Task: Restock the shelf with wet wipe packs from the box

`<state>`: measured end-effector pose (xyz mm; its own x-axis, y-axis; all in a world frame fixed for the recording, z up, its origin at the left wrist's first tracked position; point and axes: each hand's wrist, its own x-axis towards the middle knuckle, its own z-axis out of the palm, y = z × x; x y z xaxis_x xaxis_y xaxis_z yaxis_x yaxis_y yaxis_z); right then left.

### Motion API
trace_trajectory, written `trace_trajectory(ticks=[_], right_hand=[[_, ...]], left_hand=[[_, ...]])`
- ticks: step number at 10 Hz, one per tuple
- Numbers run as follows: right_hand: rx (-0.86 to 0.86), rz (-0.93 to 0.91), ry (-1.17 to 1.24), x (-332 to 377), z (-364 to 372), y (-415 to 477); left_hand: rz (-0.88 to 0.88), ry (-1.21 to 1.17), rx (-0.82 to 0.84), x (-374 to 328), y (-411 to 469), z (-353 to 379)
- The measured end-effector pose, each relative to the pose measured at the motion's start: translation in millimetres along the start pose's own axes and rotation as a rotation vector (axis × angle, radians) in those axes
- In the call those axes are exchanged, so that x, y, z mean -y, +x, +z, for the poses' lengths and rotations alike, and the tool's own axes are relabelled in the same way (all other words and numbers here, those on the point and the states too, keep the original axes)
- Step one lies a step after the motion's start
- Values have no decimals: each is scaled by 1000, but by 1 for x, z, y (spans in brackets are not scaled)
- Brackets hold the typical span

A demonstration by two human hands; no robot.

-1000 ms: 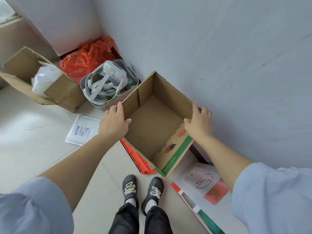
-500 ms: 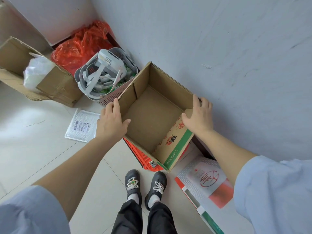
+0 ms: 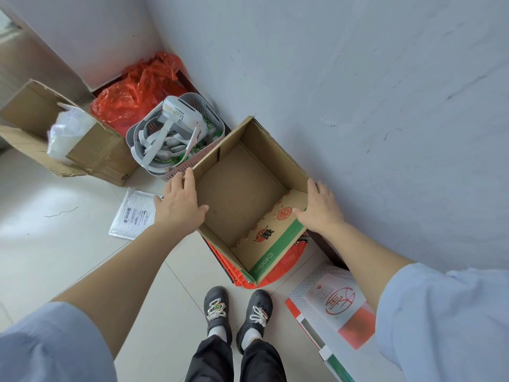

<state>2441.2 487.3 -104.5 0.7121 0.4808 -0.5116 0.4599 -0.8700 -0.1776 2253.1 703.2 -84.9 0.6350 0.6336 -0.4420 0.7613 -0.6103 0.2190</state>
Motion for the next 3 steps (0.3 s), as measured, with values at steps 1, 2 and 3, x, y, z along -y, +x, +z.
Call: trace_trajectory(ticks=[1,2,3], right_hand=[[37,-37,-20,-1,-6,-5],[55,-75,-32,2,-14,-18],[47,-108,-58,3,-24,-31]], left_hand=[[24,44,34,-5,-2,-9],[65,109,27,-13,-9,-21],[132,166,25,-22,-17,-34]])
